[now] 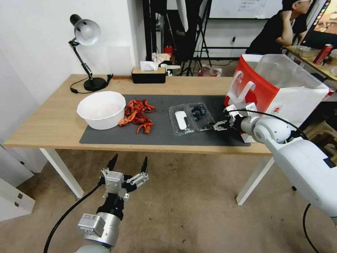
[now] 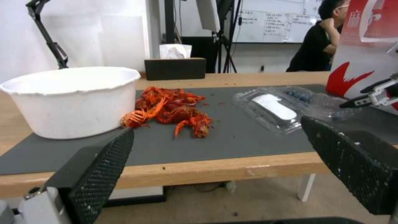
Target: Close the takeout container lid, then place the container into the takeout bag.
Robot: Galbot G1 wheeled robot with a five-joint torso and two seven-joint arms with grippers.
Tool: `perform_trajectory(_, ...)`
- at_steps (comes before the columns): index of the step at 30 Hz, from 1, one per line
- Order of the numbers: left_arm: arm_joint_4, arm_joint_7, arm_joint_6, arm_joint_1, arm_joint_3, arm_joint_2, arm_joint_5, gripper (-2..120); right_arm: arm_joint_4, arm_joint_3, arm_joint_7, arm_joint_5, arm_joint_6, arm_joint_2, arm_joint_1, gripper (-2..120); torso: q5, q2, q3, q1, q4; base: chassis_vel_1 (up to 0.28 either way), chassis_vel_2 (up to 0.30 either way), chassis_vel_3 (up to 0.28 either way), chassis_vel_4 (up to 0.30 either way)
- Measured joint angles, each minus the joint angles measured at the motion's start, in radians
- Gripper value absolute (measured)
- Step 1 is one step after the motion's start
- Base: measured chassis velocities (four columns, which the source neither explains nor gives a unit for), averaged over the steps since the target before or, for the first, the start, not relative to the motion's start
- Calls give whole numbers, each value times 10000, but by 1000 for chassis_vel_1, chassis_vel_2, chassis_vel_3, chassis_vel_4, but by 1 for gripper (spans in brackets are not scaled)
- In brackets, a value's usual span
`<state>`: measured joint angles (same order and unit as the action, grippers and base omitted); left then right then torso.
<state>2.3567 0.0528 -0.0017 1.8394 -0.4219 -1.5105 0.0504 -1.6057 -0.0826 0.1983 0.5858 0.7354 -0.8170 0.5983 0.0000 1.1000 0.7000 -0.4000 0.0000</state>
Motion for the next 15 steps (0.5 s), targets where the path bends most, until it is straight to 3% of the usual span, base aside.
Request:
perform_trajectory(9, 54, 11, -91, 85, 34, -126, -61, 100, -471, -639, -213, 352, 2, -18, 205, 100, 1, 0, 0, 0, -2, 0, 0, 0, 0)
perform_trajectory(13, 62, 15, -111, 92, -12, -142, -61, 100, -1003, -1331, -584, 946, -7, -172, 327, 100, -2, 0, 0, 0, 1, 0, 0, 0, 0)
perform_trajectory(15, 79, 18, -116, 94, -92, -143, -53, 100, -1697, -2169, -1103, 1727, -90, -367, 659, 100, -1, 0, 0, 0, 3, 0, 0, 0, 0)
